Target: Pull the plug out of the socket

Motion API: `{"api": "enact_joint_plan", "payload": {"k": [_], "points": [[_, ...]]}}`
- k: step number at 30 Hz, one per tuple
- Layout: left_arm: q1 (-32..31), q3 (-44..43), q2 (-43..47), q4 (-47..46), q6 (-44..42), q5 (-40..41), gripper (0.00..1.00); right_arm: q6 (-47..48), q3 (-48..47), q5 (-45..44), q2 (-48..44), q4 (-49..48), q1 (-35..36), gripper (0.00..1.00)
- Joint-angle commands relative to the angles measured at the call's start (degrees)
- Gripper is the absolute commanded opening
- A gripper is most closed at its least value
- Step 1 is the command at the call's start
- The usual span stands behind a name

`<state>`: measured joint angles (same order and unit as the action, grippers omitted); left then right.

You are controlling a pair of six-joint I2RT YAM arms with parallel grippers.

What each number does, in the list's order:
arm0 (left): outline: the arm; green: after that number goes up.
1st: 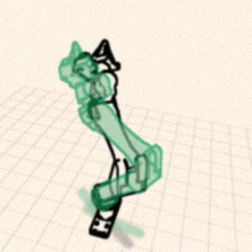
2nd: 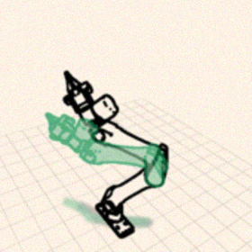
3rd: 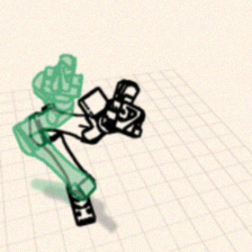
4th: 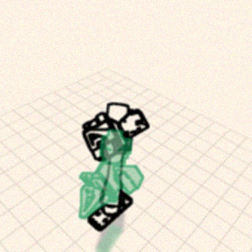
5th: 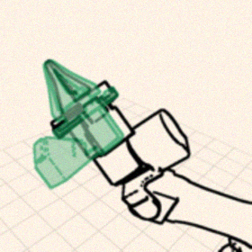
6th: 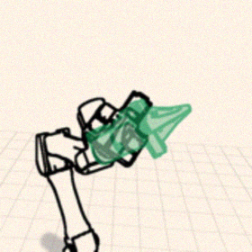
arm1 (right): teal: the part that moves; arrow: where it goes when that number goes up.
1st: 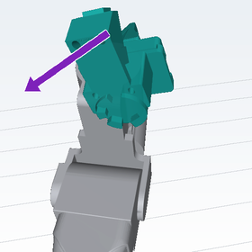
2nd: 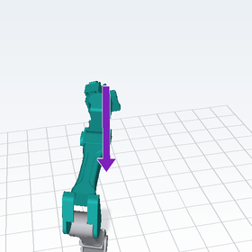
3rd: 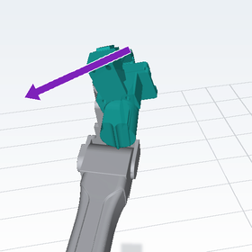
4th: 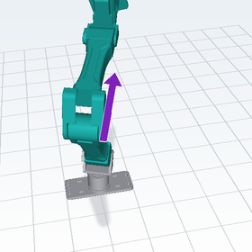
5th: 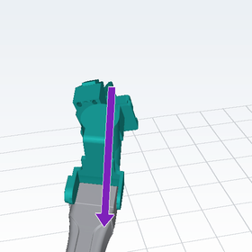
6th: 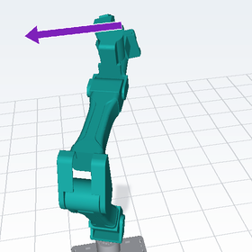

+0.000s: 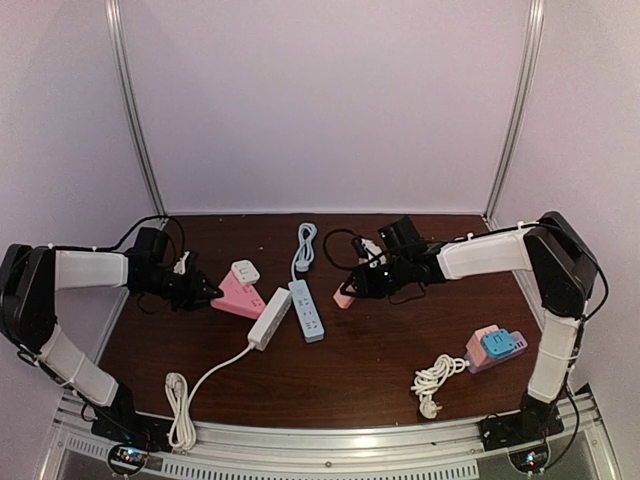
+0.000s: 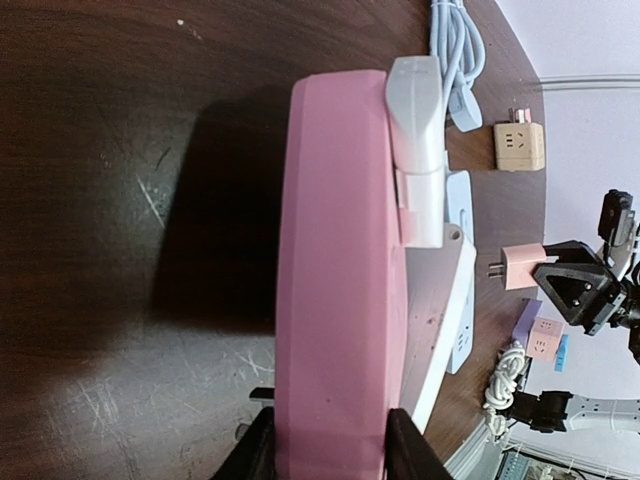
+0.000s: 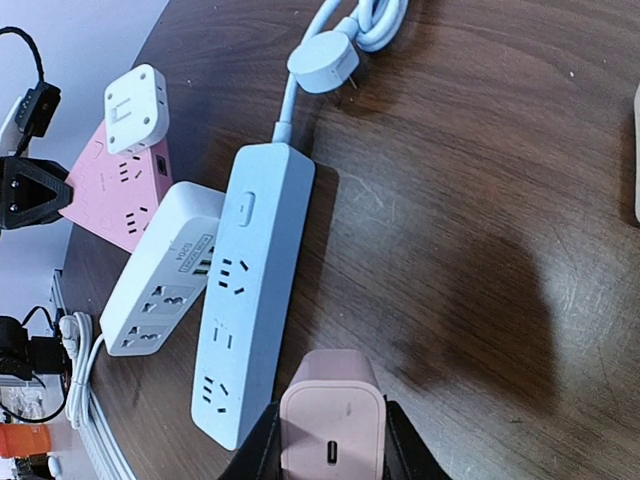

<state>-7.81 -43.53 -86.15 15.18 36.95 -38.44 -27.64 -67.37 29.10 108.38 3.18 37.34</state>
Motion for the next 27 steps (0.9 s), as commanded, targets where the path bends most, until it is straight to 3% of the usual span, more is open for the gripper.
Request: {"api": "enact_joint_plan", "payload": {"k": [1,7,14,27], "points": [[-0.31,-0.38,0.71,2.58,-2.15,1.15,0.00,-0.94,0.93,2.21,0.59,-1.06,-1.09,0.10],[-0.45,-0.27,1.31,2.62,-2.53,0.88,0.00,-1.54,1.25,3.06,1.54,-0.30,-1.68,0.17],[-0.97,-0.39,2.23,3.38,-3.76,1.40,0.00,-1.37,1.05,2.38,1.88,0.91,-1.82,0.35],[-2.01,-0.85,3.12,4.79,-5.00,2.67,0.00,0.09,-0.48,-0.77,1.64,4.00,-1.91,0.58]]}}
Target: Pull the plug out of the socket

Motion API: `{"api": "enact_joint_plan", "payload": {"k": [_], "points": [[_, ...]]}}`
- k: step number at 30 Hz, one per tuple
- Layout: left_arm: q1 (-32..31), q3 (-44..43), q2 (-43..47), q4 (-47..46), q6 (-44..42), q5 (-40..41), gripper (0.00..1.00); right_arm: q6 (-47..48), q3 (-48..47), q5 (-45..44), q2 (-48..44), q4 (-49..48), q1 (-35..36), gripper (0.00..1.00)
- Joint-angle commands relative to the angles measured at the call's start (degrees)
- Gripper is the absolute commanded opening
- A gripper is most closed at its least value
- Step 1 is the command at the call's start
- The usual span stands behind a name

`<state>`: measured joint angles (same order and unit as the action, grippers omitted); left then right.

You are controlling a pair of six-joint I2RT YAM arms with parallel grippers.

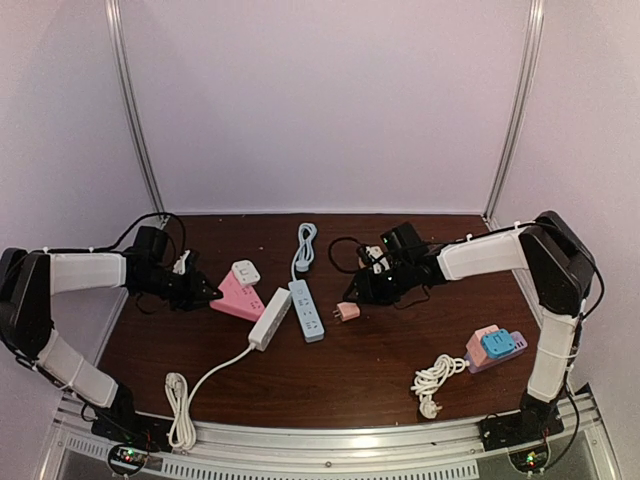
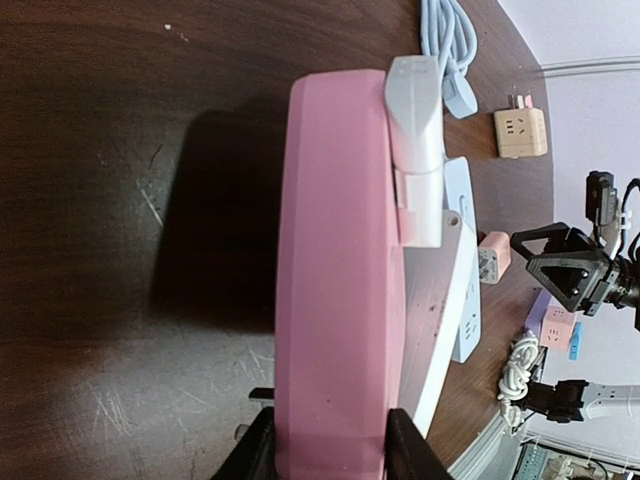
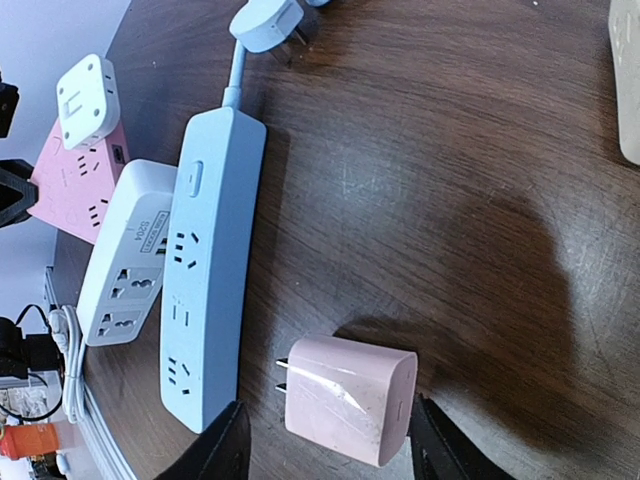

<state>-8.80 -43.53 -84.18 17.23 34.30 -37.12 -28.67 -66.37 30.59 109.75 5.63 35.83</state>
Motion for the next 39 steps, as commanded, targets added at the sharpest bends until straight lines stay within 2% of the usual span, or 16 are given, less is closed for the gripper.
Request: {"api": "enact_joint_plan", "payload": {"k": [1,11,19,23,29,39], "points": [[-1.09,-0.82,1.26,2.84,-2.51,1.45,0.00,1.34,-1.79,-2.61,0.28,1.89,-0.34,0.59],[-2.94,-1.40,2.16,3.25,-4.77,2.47,0.00,6.29,-9.84,-8.85,-0.29,5.51,3.26,0.76],[-4.82,-1.72,4.66,3.53,-6.27,4.93,0.00,5.38,-21.85,1.86,7.63,-1.15,5.58,0.87],[-6.47,-1.71,5.83,4.42,-7.30,8.02,0.00,2.32,-30.07,10.11,14.72,-5.33,5.93,0.89],[-9.44,-0.81,8.44,3.76,-8.05,11.59,0.00,0.09,-40.62,14.50,23.21,-6.86,7.81,0.91],[-10.45,1.98,11.96,0.36,-7.83,11.98,0.00,-6.08,-42.31,17.63,28.91,-14.46,8.80,0.92]]}}
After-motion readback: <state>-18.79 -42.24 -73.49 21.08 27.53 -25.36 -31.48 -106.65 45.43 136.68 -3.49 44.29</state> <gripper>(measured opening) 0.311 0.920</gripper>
